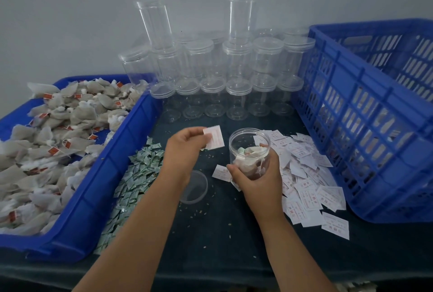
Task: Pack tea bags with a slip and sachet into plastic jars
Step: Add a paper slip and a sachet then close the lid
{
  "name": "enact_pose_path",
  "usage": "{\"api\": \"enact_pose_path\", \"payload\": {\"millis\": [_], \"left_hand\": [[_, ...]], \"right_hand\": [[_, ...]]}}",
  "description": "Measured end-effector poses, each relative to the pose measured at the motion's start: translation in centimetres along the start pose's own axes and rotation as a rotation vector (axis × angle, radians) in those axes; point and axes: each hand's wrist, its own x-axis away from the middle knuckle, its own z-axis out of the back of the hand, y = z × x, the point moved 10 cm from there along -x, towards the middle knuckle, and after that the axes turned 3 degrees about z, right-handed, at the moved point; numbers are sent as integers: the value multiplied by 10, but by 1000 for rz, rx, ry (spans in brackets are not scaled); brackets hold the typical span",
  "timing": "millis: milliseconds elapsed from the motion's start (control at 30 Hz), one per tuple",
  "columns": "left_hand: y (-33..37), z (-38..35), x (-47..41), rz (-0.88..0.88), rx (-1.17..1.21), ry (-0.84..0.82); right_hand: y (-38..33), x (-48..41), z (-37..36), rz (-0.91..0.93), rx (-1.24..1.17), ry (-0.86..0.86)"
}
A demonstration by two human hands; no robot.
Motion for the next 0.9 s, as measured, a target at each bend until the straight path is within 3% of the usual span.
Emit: {"api": "enact_pose_path", "payload": {"millis": [100,200,300,400,567,600,767,900], "left_hand": [[34,-6,8,-80,-10,-143],[50,-36,26,-162,-258,-327],[58,-42,27,-289,-587,-173],[51,-40,22,-248,-726,-119],[46,-11,17,-172,-411,-40],[40,1,16,-167,-439,-8],[-51,34,15,21,-1349,-137],[-61,35,19,-116,-1342,-40]], "right_hand": [[-1,2,-4,6,1,-29],[-4,4,-9,15,-48,-68],[-13,7,-12,70,-39,-92],[-17,8,-13,87,-30,-108],[-22,8,-13,112,-31,-110],[-22,8,-12,113,-32,-104],[-16,9,-17,75,-50,-128],[-14,12,-21,69,-45,-172]]}}
